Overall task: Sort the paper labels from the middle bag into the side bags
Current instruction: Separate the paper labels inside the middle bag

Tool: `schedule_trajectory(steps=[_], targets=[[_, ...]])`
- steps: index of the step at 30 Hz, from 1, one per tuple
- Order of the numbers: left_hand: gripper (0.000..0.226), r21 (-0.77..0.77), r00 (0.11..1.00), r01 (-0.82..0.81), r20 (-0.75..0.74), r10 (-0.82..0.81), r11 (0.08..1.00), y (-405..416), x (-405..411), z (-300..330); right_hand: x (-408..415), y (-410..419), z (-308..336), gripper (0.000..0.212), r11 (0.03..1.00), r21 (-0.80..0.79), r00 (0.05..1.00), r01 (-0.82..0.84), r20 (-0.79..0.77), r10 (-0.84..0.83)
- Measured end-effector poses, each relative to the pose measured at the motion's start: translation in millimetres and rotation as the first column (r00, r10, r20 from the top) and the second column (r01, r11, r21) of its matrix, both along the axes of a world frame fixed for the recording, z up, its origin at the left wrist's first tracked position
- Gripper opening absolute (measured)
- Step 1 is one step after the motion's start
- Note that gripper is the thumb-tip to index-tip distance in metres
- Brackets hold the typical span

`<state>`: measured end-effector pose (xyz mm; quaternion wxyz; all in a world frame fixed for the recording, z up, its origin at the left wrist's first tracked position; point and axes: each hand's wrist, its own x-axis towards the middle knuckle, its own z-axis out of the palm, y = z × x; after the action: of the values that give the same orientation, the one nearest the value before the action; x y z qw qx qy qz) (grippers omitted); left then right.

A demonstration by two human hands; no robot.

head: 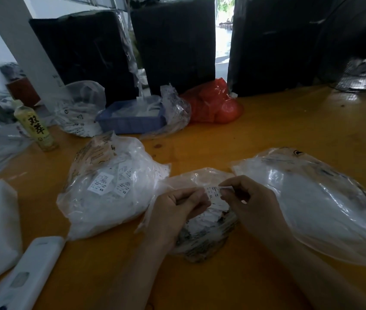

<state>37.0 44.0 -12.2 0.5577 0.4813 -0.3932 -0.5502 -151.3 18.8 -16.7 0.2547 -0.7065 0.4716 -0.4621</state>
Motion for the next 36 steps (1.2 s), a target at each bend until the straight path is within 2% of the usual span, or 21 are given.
schedule_trajectory(steps=[4, 6, 9, 11, 14, 19, 22, 25, 27, 29, 30, 32, 33, 34, 36], targets=[[0.015, -0.038, 0.989, 0.003, 0.147, 0.003, 0.999, 2.3, -1.2, -0.9, -0.3, 0.0, 0.7, 0.014, 0.997, 0.047, 0.995, -0.054, -0.084, 0.058], [0.012, -0.076, 0.974, 0.018, 0.226, -0.001, 0.997, 2.9, -1.7, -3.0, 1.3, 1.6, 1.0, 0.023, 0.993, 0.080, 0.989, -0.084, -0.114, 0.092], [0.012, -0.085, 0.968, -0.012, 0.248, 0.032, 0.996, 3.1, -1.1, -1.9, 1.5, 2.0, 2.3, 0.034, 0.995, 0.096, 0.999, -0.030, -0.014, 0.031], [0.015, -0.071, 0.971, -0.041, 0.232, 0.056, 0.997, 2.8, -0.3, -1.3, 1.1, 0.3, 2.2, 0.023, 0.994, 0.102, 0.999, 0.024, 0.039, -0.028], [0.016, -0.060, 0.965, -0.050, 0.253, 0.064, 0.997, 3.0, -0.2, -0.9, 3.2, 1.2, 0.2, 0.010, 0.996, 0.092, 1.000, -0.003, -0.004, 0.003], [0.019, -0.079, 0.950, -0.034, 0.307, 0.057, 0.996, 5.1, -0.8, 1.4, 9.2, 7.4, 1.2, 0.015, 0.989, 0.063, 0.990, -0.134, -0.041, 0.137], [0.021, -0.076, 0.948, -0.016, 0.317, 0.040, 0.997, 3.9, 0.9, 0.6, 8.0, 4.9, -1.3, 0.013, 0.995, 0.038, 0.995, -0.091, -0.043, 0.093], [0.022, -0.141, 0.924, -0.013, 0.376, 0.066, 0.990, 2.4, 4.1, -2.6, 3.3, 1.4, -1.1, 0.011, 0.999, 0.043, 0.999, -0.014, 0.046, 0.012], [0.026, -0.251, 0.850, -0.056, 0.496, 0.178, 0.966, 3.6, 5.9, -2.0, 0.8, 0.6, -0.1, 0.013, 0.998, 0.060, 0.996, -0.001, 0.093, -0.005], [0.028, -0.458, 0.729, -0.108, 0.567, 0.383, 0.883, 4.6, 11.4, 5.7, -1.8, 0.2, 0.4, 0.013, 0.998, 0.059, 0.995, 0.016, 0.102, -0.022], [0.028, -0.599, 0.631, -0.130, 0.565, 0.532, 0.790, 3.6, 17.7, 11.1, -3.6, -0.2, 1.1, 0.013, 0.998, 0.044, 0.996, 0.033, 0.087, -0.037], [0.025, -0.814, 0.354, -0.134, 0.494, 0.794, 0.566, -0.5, 38.6, 21.7, -7.2, -1.1, 2.7, 0.013, 0.998, -0.008, 0.998, 0.069, 0.012, -0.069], [0.023, -0.858, 0.239, -0.145, 0.453, 0.859, 0.493, -2.4, 51.9, 26.4, -8.9, -1.8, 3.6, 0.013, 0.996, -0.039, 0.996, 0.082, -0.038, -0.083], [0.021, -0.867, 0.161, -0.187, 0.437, 0.885, 0.463, -3.6, 65.7, 30.3, -10.5, -2.3, 4.2, 0.012, 0.993, -0.070, 0.991, 0.092, -0.090, -0.098], [0.021, -0.811, 0.079, -0.340, 0.480, 0.874, 0.476, -2.8, 89.0, 33.7, -13.2, -3.9, 4.2, 0.010, 0.988, -0.116, 0.978, 0.106, -0.168, -0.125]])
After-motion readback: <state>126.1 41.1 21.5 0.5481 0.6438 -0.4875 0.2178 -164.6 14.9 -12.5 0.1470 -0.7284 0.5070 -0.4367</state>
